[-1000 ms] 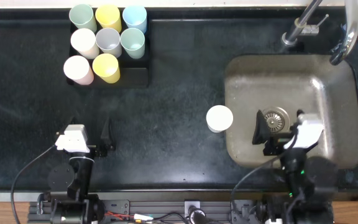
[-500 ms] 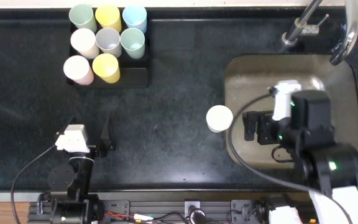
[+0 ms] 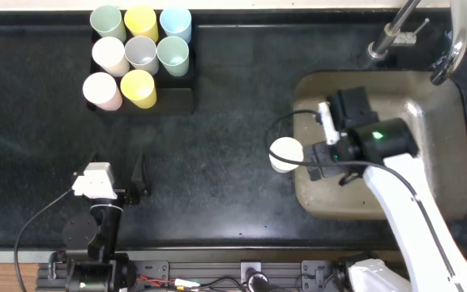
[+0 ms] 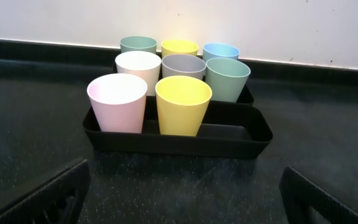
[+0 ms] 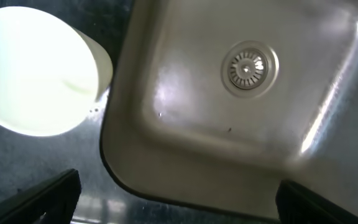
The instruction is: Store Cups
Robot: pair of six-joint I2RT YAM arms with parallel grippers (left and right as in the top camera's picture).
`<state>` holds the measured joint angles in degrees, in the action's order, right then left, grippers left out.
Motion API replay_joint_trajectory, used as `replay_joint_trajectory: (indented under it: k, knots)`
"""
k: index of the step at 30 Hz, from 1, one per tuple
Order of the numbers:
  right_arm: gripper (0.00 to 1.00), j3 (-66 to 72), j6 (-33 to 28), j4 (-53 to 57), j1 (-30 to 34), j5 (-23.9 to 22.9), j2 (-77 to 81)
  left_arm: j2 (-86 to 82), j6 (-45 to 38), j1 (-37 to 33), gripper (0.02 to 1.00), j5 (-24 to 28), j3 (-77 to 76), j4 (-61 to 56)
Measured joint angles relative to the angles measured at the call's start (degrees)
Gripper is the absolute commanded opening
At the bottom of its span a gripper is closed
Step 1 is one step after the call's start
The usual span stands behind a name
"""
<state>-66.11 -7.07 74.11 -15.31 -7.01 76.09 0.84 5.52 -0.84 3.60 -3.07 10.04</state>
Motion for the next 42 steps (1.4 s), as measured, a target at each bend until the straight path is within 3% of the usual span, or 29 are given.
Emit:
replay_joint_trajectory:
  k: [5, 18, 42]
  knots:
    - [0.982, 0.0, -0.3, -3.3, -2.8, 1.1, 3.1, 0.0, 0.0, 0.0, 1.0, 0.0, 0.0, 0.0]
    - [0.941, 0.0, -0.2, -6.1, -1.6, 11.6, 3.9, 0.0, 0.0, 0.0, 1.0, 0.0, 0.0, 0.0]
    - [0.934, -0.5, 0.0, -8.6, 0.8, 12.8, 11.8, 0.0, 0.0, 0.0, 1.0, 0.0, 0.0, 0.0]
